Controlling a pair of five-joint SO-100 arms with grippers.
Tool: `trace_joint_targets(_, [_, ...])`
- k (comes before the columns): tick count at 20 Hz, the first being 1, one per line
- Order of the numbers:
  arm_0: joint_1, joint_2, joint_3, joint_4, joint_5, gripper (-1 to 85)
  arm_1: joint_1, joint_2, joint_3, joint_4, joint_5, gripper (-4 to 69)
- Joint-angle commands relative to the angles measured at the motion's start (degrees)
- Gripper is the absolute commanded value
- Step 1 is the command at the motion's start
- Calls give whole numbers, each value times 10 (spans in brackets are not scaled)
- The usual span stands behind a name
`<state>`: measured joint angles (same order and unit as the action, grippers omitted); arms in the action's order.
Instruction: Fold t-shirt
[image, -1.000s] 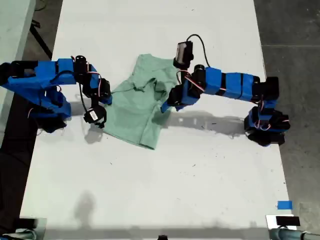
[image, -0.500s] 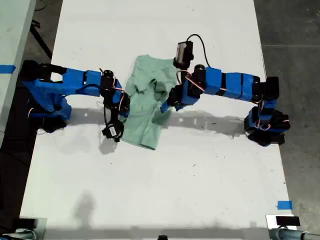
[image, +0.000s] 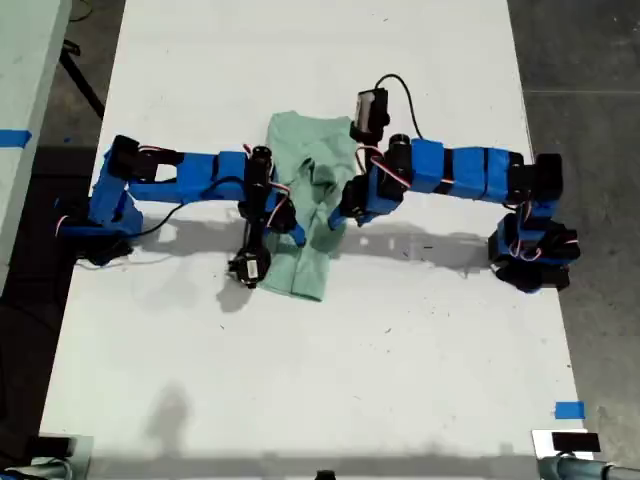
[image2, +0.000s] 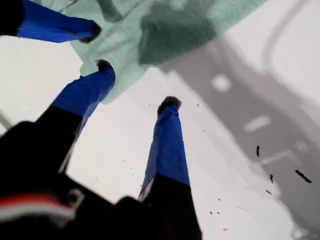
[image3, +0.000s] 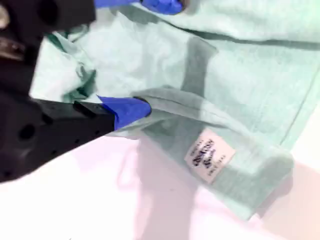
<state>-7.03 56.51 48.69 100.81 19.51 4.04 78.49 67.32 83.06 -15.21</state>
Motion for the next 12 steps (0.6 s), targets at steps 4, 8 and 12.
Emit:
trace_joint_targets(4, [-62,287,47,104,28,295,-15,92,59,-24,19,223])
trace_joint_targets(8, [-14,434,238,104,-17,208,-50,149,113,-23,43,206])
trace_joint_targets(12, [111,489,341,97,-112,224,-128,144,112,-23,120,199])
